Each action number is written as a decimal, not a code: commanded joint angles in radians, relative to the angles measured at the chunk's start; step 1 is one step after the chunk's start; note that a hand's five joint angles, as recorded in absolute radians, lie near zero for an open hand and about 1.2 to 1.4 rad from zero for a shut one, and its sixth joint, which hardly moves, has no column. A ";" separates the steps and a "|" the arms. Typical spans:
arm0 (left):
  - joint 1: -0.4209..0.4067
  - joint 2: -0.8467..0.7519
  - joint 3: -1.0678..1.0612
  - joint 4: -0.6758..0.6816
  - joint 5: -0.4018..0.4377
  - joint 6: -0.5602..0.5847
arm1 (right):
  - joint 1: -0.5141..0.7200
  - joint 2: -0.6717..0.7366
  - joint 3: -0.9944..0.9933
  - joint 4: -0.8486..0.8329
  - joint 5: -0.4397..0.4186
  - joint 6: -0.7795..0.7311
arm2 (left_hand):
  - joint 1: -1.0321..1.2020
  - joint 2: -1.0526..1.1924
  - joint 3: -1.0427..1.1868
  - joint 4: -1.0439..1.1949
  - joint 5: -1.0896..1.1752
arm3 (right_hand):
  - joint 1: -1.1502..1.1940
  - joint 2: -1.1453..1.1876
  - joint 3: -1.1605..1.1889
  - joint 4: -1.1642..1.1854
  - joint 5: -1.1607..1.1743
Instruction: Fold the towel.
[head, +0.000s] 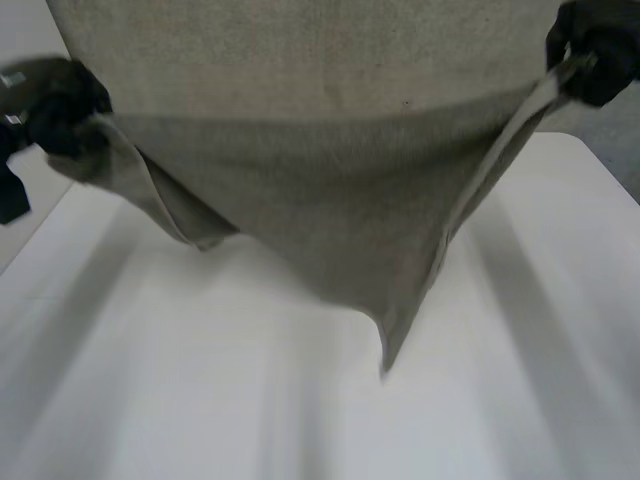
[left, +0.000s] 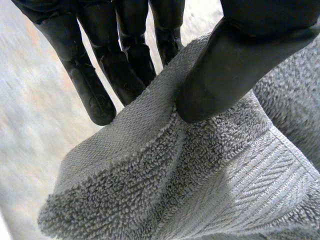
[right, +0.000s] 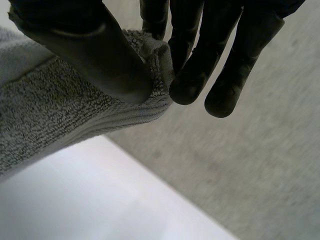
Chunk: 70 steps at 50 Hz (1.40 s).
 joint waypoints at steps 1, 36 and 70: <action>-0.011 -0.218 0.009 -0.058 0.066 -0.014 | 0.029 0.168 0.015 -0.005 0.012 -0.031 | 0.119 0.077 0.049 0.033 0.098 | 0.060 0.076 0.045 0.049 0.057; -0.187 -0.265 0.307 0.030 -0.009 -0.402 | 0.175 0.473 -0.523 -0.039 0.059 -0.048 | 0.119 0.077 0.049 0.033 0.098 | 0.060 0.076 0.045 0.049 0.057; -0.172 -0.265 -0.118 0.028 0.106 -0.063 | 0.169 0.361 0.039 -0.094 0.072 -0.231 | -0.644 -0.686 -0.713 -0.729 -0.664 | -0.863 -0.848 -0.879 -0.875 -0.866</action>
